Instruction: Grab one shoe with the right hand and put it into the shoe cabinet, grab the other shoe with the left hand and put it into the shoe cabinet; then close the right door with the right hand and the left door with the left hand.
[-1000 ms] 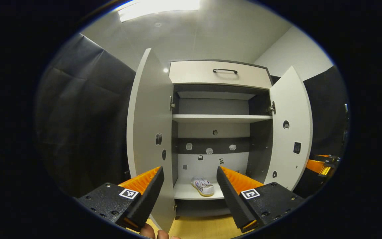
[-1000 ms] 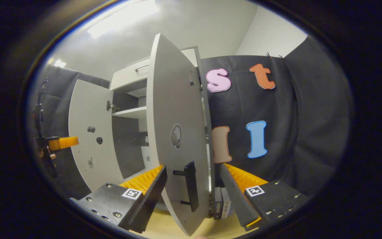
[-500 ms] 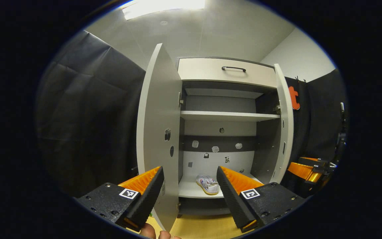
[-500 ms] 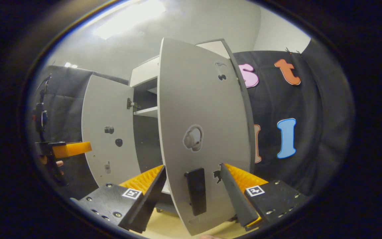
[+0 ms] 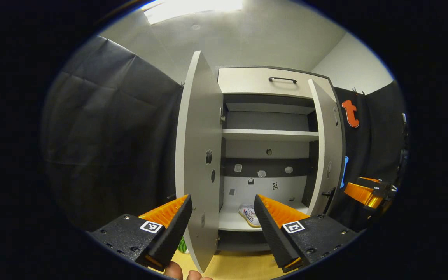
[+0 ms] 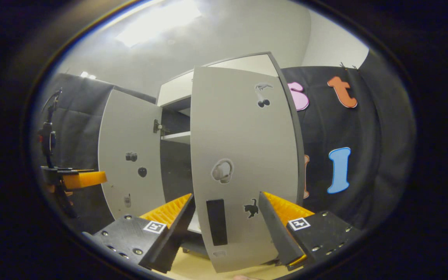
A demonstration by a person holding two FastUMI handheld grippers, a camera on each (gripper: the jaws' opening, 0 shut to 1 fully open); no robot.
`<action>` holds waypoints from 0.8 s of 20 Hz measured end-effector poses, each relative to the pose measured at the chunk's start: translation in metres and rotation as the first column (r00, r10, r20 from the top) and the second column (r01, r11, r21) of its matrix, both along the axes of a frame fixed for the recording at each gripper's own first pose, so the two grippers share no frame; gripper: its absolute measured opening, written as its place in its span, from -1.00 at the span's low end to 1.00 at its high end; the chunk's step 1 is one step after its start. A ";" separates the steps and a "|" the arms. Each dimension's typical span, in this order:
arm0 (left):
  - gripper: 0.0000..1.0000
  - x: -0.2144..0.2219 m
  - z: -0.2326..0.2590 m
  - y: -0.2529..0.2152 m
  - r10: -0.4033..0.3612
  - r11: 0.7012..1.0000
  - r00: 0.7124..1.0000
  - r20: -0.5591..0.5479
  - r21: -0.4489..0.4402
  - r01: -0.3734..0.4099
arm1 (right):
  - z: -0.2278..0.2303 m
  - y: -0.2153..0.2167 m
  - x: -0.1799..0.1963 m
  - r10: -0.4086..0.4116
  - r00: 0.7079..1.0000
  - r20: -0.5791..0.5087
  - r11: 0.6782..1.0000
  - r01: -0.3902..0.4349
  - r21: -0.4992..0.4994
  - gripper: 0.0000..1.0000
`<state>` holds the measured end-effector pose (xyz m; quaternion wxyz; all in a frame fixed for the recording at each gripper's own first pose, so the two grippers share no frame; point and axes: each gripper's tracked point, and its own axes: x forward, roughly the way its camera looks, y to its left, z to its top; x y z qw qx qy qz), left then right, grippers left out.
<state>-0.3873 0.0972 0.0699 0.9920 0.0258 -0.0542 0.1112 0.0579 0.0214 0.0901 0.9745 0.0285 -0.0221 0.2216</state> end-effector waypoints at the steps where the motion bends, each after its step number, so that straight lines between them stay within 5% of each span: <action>1: 0.86 -0.001 0.000 0.001 0.002 1.000 1.000 0.000 -0.001 -0.002 | 0.000 -0.001 0.000 0.000 1.000 0.000 1.000 0.000 0.001 0.86; 16: 0.92 0.000 -0.002 0.001 0.017 1.000 1.000 0.002 0.010 -0.017 | 0.001 -0.005 -0.004 -0.009 1.000 0.001 1.000 0.009 0.000 0.96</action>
